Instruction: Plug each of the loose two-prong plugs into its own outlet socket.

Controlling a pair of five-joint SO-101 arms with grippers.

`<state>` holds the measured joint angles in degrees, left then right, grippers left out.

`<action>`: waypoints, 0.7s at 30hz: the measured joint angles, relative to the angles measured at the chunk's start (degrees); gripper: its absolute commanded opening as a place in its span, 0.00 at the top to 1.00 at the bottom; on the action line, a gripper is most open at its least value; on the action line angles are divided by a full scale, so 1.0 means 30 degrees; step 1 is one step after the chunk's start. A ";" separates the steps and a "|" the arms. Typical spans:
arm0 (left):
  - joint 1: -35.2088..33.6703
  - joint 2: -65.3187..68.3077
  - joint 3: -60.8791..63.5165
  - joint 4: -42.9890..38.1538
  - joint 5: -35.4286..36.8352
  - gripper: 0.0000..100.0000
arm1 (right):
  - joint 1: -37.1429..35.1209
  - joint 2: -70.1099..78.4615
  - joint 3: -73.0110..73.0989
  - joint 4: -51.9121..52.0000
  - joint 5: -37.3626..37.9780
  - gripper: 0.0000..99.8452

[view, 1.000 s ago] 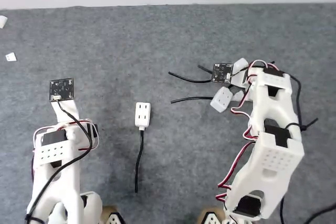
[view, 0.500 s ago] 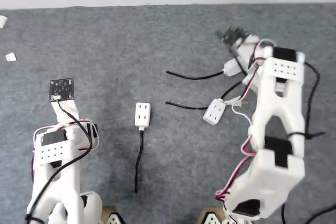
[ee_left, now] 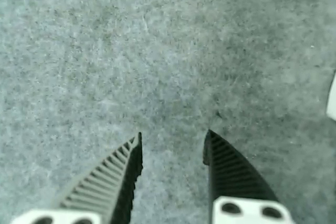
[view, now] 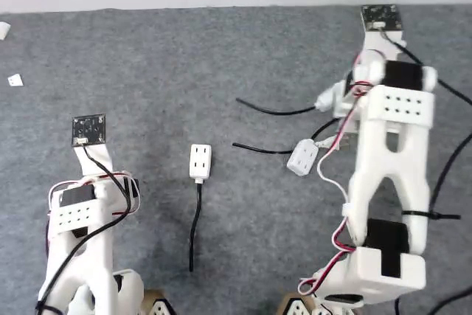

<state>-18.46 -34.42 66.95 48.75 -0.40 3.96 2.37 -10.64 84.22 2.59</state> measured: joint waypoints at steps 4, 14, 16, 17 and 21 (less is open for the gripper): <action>0.0000 0.0000 0.0000 0.0000 0.0000 0.82 | -0.2198 0.0000 0.0000 0.0029 -0.2901 0.99; 0.0674 0.0322 0.0000 0.0821 -0.2579 0.82 | -0.7648 0.0000 -0.0293 0.0498 -0.4278 0.99; 0.1172 0.0850 -0.0029 0.1084 -0.2989 0.82 | -0.8674 0.0000 -0.0879 0.1026 -0.4278 0.99; 0.1319 0.1231 -0.0205 0.1172 -0.3106 0.82 | -0.9260 0.0000 -0.1201 0.1319 -0.4249 0.99; 0.1817 0.3546 -0.1846 0.2081 -0.4190 0.82 | -1.1839 0.0000 -0.2286 0.2696 -0.3048 0.99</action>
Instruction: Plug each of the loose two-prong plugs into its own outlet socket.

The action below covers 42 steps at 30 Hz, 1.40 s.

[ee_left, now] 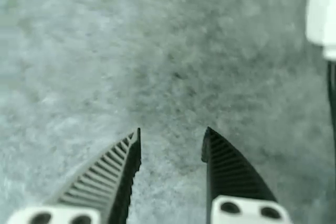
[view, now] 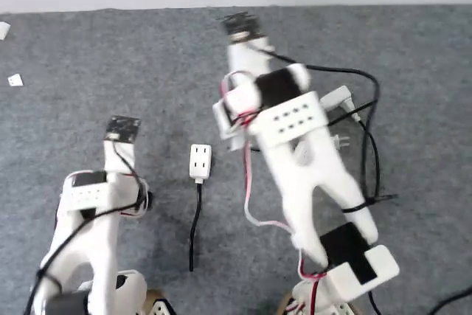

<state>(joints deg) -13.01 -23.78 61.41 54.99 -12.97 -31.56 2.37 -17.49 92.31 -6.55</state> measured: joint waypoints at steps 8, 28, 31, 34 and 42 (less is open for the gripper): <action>0.1993 0.3546 -0.2608 0.3106 -0.6769 0.94 | -0.2901 0.0000 -0.0117 0.1114 0.1026 0.99; 0.3018 -0.0410 0.0176 0.3165 -0.8703 0.93 | -0.3751 -0.1963 0.4894 -0.2344 0.1143 0.99; 0.3136 0.0264 -0.0059 0.2989 -0.8352 0.93 | -0.3751 -0.3223 0.4894 -0.1700 0.1143 0.99; 0.3136 0.1231 -0.0674 0.3136 -0.7971 0.93 | -0.4190 -0.4132 0.4894 -0.1172 0.1143 0.99; 0.3136 0.1700 -0.1055 0.3136 -0.8088 0.94 | -0.5773 -0.4249 0.6740 -0.1817 0.1143 0.99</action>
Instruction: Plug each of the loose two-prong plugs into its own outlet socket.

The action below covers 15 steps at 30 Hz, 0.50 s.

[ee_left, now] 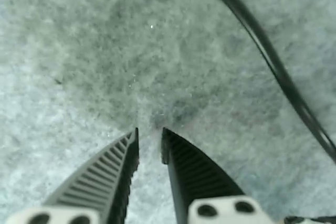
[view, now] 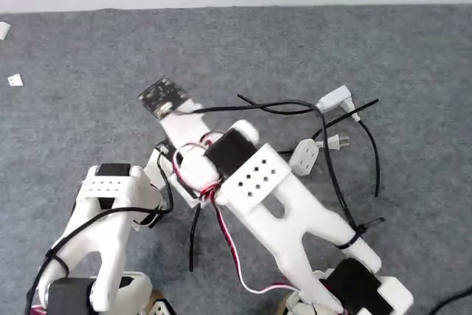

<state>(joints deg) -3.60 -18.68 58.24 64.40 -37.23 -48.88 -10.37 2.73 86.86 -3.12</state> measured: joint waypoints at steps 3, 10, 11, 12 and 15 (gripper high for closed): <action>-0.0059 -0.0117 0.0029 0.0000 -0.0176 0.94 | 0.0029 0.0000 0.0234 -0.0498 0.0029 0.99; 0.0000 -0.3253 0.1963 -0.0059 -0.0850 0.94 | 0.0029 0.0293 0.0850 -0.1465 0.0029 0.99; 0.0059 -0.3897 0.2374 -0.0029 -0.0850 0.94 | 0.0029 0.0293 0.1026 -0.1700 0.0029 0.99; 0.0088 -0.4571 0.2784 -0.0029 -0.0850 0.94 | 0.0029 0.0293 0.1201 -0.1846 0.0029 0.99; 0.0088 -0.6476 0.3810 -0.0029 -0.0850 0.94 | 0.0029 0.0293 0.1289 -0.1963 0.0029 0.99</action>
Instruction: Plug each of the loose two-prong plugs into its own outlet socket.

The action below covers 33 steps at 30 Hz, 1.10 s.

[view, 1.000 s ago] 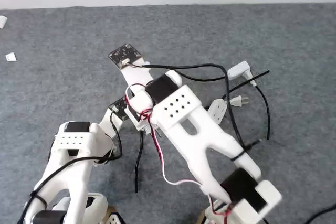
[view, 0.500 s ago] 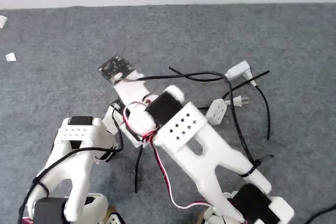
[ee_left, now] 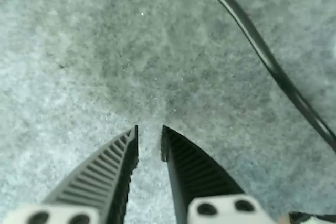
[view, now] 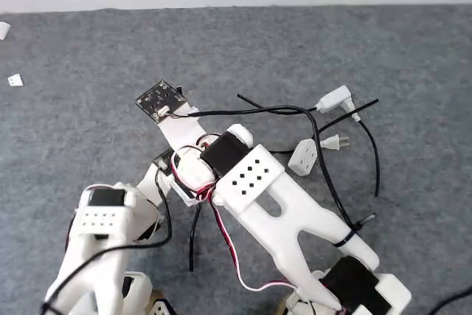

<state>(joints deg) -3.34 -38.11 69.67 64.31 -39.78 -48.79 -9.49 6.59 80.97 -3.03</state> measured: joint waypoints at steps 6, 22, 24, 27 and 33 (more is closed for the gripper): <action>-0.0059 -0.2315 0.0967 -0.0498 0.0088 0.94 | 0.0293 0.0000 0.0029 -0.0469 -0.1319 0.99; -0.1348 -0.3018 0.2110 -0.6271 0.9289 0.94 | 0.4249 0.0176 0.5626 -1.1341 -0.6095 0.99; -0.1348 -0.3018 0.2110 -0.6271 0.9289 0.94 | 0.4220 0.0176 0.5626 -1.1692 -0.6095 0.99; -0.1348 -0.3018 0.2110 -0.6271 0.9289 0.94 | 0.4220 0.0322 0.5626 -1.2249 -0.6066 0.99; -0.1348 -0.3018 0.2110 -0.6271 0.9319 0.94 | 0.4249 0.2286 0.5626 -1.3685 -0.5070 0.99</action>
<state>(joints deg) -7.38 -47.16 76.00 45.49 -11.82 -36.04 -2.64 23.47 39.91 -18.24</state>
